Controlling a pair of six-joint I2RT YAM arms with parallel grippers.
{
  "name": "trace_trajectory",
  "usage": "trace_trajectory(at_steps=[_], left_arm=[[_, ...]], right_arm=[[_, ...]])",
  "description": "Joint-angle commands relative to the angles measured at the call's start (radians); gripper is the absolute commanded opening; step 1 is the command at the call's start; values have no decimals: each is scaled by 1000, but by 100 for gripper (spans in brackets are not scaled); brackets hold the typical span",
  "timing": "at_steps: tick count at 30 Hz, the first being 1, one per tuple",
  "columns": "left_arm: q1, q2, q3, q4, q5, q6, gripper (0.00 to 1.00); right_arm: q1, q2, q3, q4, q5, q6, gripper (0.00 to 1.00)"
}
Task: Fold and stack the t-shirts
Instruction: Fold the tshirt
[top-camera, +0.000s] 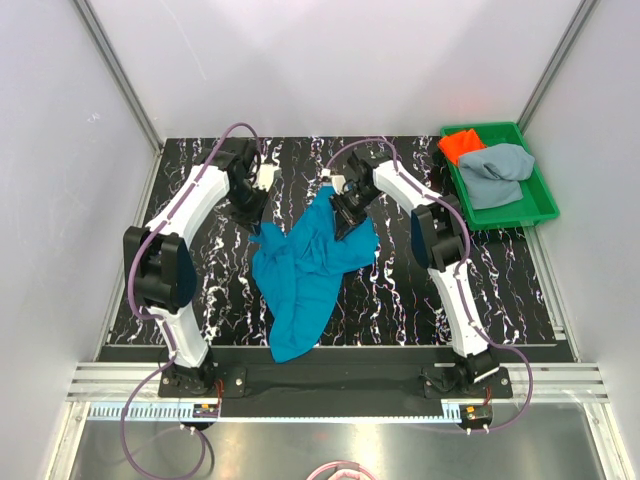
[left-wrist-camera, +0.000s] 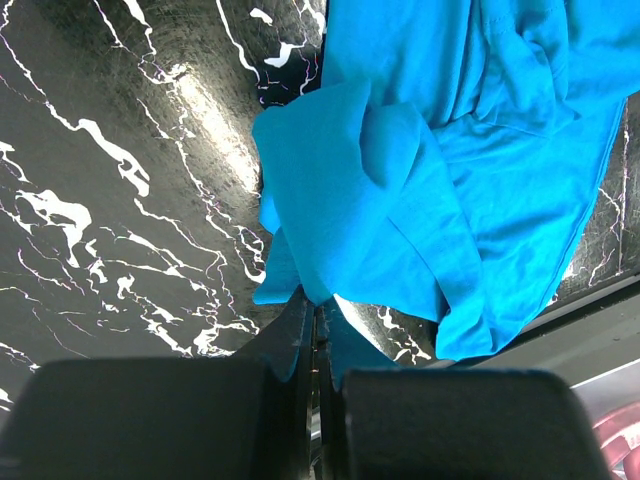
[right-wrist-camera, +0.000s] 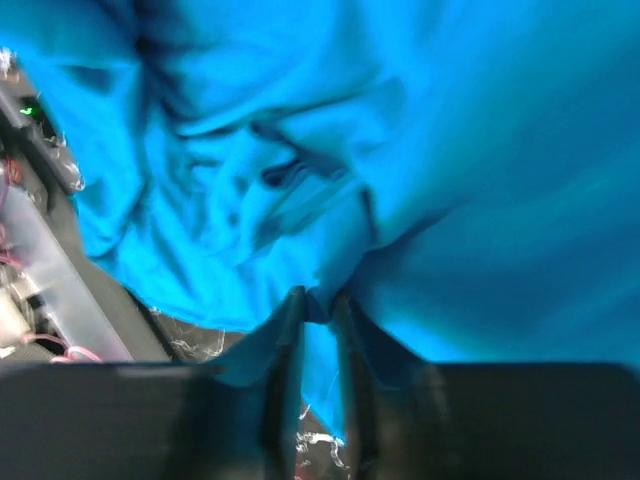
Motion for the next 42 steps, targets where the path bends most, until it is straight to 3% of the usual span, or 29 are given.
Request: trace_trajectory(at_steps=[1, 2, 3, 10, 15, 25, 27, 30, 35, 42], left_arm=[[8, -42, 3, 25, 10, -2, 0], [12, -43, 4, 25, 8, 1, 0], [17, -40, 7, 22, 5, 2, 0], [87, -23, 128, 7, -44, 29, 0], [143, 9, 253, 10, -88, 48, 0], [155, 116, 740, -22, -131, 91, 0], [155, 101, 773, 23, -137, 105, 0], [155, 22, 751, 133, -102, 124, 0], [153, -194, 551, 374, -47, 130, 0], [153, -353, 477, 343, -42, 137, 0]], right_arm=[[7, 20, 75, 40, 81, 8, 16], [6, 20, 84, 57, 101, 9, 4], [6, 17, 104, 63, 124, 7, 0], [-50, -104, 200, 154, 319, 18, 0], [-129, -213, 256, 185, 366, 15, 0], [-192, -462, 207, 188, 382, 21, 0], [-192, -512, 194, 191, 377, 21, 0], [-192, -587, 171, 205, 397, 22, 0], [-194, -709, 120, 235, 445, 13, 0], [-198, -914, 28, 280, 584, 53, 0]])
